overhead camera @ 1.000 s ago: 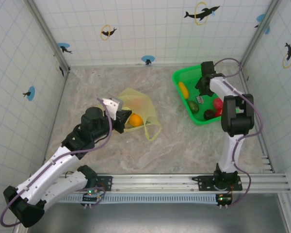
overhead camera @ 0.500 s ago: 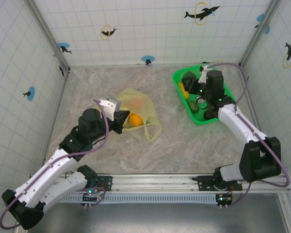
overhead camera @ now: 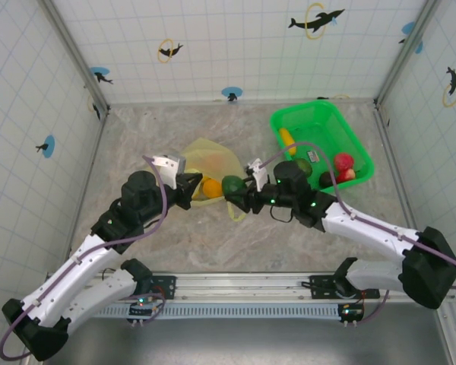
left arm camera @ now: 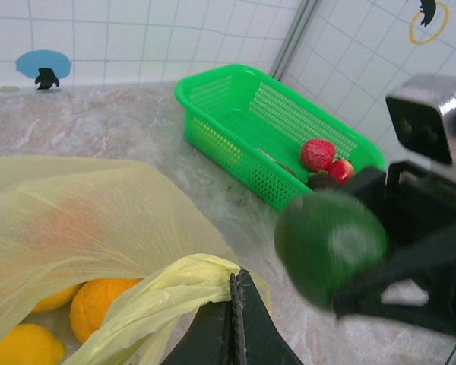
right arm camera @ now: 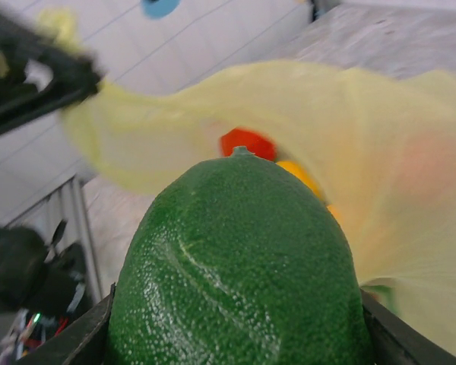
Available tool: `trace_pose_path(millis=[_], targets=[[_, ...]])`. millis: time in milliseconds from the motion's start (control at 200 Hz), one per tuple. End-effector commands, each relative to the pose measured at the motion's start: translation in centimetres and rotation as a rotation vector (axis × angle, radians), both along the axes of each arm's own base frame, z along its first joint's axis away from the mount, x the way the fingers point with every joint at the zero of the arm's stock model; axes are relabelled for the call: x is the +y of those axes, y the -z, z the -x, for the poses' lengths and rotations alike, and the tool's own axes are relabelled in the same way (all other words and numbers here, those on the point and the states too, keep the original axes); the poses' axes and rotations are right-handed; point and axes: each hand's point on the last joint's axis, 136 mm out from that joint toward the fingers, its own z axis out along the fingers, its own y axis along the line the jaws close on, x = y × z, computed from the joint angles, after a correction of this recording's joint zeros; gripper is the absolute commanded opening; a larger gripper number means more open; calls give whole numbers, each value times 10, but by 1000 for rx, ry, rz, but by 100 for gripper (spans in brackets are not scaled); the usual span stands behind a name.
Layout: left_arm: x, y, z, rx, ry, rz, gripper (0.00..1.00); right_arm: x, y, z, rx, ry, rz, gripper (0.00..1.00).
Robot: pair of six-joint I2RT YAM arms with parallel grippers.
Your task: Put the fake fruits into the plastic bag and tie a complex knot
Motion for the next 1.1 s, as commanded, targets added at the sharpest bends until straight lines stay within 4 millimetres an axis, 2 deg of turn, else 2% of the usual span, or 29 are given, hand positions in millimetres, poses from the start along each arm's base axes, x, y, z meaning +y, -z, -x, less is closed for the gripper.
trace_pose_path(millis=[0, 105, 260, 510, 646, 811, 951, 1036, 1091], targets=[[3, -4, 2, 4, -17, 17, 0, 18, 10, 7, -19, -67, 27, 38], [3, -3, 2, 10, -18, 19, 0, 33, 23, 10, -14, -87, 66, 38], [3, -5, 3, 1, -17, 20, 0, 50, 47, -9, 3, -31, 142, 37], [4, -5, 7, -2, -6, 37, 0, 91, 53, -48, -3, -6, 183, 38], [5, -12, 9, -23, -6, 46, 0, 118, 60, -65, 24, -19, 188, 38], [7, -14, 9, -35, -9, 50, 0, 140, 77, -83, 51, 11, 195, 42], [7, -11, 9, -34, -13, 47, 0, 154, 92, -87, 97, 10, 179, 48], [8, -9, 9, -34, -19, 44, 0, 157, 97, -83, 123, -5, 162, 63], [9, -8, 8, -33, -21, 40, 0, 156, 95, -80, 120, -11, 147, 70]])
